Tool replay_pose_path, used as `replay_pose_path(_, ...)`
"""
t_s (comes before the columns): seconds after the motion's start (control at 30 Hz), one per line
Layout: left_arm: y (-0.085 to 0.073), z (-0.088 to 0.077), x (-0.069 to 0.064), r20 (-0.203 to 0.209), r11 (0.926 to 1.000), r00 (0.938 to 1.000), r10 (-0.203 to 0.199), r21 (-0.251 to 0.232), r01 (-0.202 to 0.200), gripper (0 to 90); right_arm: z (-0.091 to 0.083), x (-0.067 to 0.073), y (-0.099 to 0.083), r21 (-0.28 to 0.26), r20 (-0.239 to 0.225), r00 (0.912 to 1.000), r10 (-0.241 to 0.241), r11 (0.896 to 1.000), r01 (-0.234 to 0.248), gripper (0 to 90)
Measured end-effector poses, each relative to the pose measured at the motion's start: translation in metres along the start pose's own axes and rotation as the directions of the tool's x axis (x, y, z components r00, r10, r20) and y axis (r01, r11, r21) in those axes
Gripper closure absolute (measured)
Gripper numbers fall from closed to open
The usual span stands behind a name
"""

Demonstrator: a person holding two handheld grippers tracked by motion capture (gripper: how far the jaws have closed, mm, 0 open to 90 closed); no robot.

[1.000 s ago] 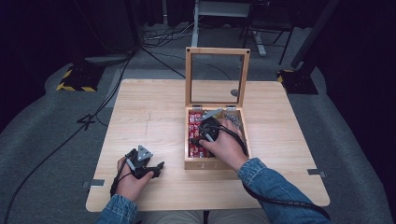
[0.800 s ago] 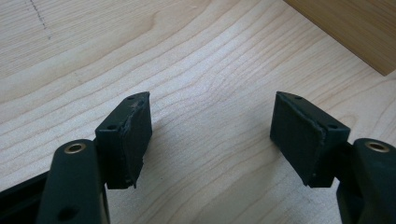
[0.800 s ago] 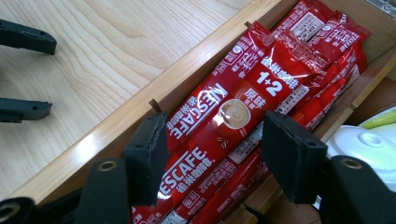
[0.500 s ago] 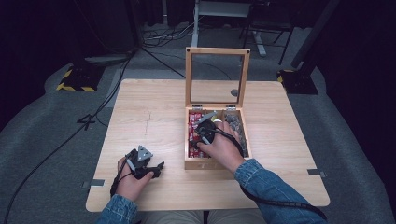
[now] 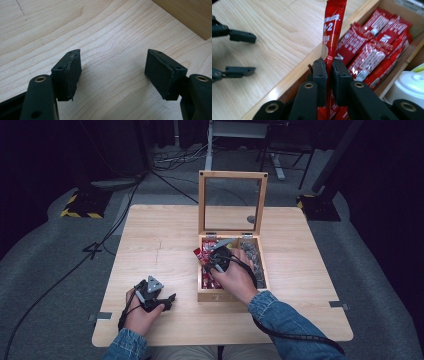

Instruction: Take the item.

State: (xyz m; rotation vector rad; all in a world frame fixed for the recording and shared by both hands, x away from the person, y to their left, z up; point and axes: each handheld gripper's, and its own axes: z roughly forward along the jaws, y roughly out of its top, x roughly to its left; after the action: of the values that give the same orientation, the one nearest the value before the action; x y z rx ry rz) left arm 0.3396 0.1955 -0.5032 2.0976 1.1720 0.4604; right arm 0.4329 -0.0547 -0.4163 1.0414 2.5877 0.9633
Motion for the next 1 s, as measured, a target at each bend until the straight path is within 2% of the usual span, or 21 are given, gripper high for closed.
replay_pose_path(0.3, 0.000, 0.000, 0.000, 0.003, 1.0000, 1.0000, 0.000, 0.000, 0.000, 29.7, -0.019, -0.006, 0.009, -0.085, -0.034, 0.9985, 0.043, 0.995, -0.046, 83.1)
replay_pose_path(0.6, 0.000, 0.000, 0.001, 0.011, 1.0000, 0.9999, 0.005, 0.003, -0.005, 29.1, -0.040, -0.012, 0.015, -0.140, -0.065, 0.9960, 0.061, 0.988, -0.069, 83.1)
replay_pose_path(1.0, 0.000, 0.000, 0.002, 0.013, 1.0000, 0.9999, 0.004, 0.005, -0.004, 25.9, -0.069, -0.027, 0.014, -0.199, -0.063, 0.9958, 0.067, 0.977, -0.078, 83.1)
